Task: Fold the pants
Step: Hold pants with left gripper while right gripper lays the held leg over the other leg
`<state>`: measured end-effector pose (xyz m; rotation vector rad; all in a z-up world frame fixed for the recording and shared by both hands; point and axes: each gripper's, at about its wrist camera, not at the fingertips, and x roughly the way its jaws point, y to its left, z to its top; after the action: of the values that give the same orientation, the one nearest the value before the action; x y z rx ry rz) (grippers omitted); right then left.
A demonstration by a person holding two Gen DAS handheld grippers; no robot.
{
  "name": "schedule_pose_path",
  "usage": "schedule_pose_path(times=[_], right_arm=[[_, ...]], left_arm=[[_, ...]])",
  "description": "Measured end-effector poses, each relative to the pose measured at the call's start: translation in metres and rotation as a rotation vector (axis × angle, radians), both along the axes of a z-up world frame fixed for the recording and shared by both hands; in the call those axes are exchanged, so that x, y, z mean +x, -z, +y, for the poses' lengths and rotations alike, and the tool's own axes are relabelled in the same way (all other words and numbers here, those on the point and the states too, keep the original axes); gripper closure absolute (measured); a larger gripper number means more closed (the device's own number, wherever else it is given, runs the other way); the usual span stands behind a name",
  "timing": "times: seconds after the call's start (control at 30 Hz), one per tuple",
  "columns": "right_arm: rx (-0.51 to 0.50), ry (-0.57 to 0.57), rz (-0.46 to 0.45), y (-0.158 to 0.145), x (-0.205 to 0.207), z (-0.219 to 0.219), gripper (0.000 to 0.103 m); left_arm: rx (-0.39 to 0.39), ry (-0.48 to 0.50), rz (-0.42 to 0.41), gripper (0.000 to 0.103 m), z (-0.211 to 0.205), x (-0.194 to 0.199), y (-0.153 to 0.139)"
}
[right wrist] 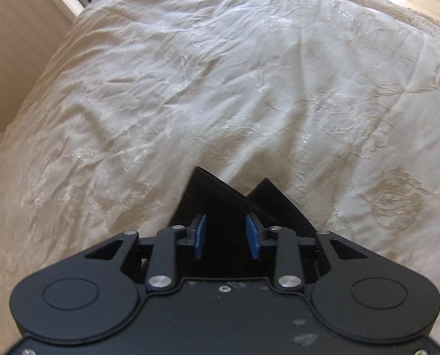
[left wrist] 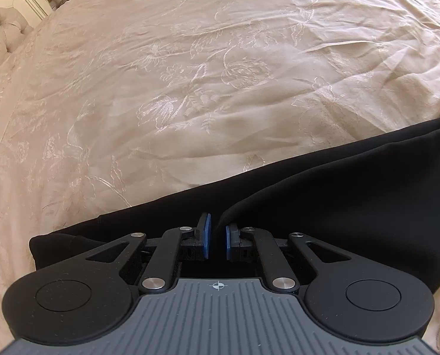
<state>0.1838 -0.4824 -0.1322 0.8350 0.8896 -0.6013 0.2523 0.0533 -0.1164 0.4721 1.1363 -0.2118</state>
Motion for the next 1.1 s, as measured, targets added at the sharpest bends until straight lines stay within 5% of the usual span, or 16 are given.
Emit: schedule_pose_path(times=[0.3, 0.5, 0.6, 0.8, 1.0, 1.1], right_arm=[[0.016, 0.094, 0.091, 0.011, -0.038, -0.006, 0.069], [0.015, 0.106, 0.094, 0.025, -0.026, 0.0, 0.07], [-0.008, 0.102, 0.095, 0.021, -0.018, 0.005, 0.099], [-0.159, 0.071, 0.055, -0.026, -0.03, 0.026, 0.101], [-0.14, 0.104, 0.208, 0.009, -0.042, 0.017, 0.101], [-0.165, 0.102, 0.184, 0.002, -0.041, 0.021, 0.101]], left_arm=[[-0.005, -0.01, 0.002, 0.093, 0.001, 0.0, 0.003], [0.002, -0.009, 0.004, 0.093, 0.0, 0.001, 0.003], [0.002, -0.009, 0.0, 0.093, 0.001, 0.001, 0.002], [-0.005, -0.017, 0.0, 0.093, 0.001, 0.002, 0.001], [0.003, -0.009, 0.011, 0.093, -0.001, 0.005, 0.005], [-0.009, -0.012, 0.001, 0.093, 0.0, 0.006, 0.0]])
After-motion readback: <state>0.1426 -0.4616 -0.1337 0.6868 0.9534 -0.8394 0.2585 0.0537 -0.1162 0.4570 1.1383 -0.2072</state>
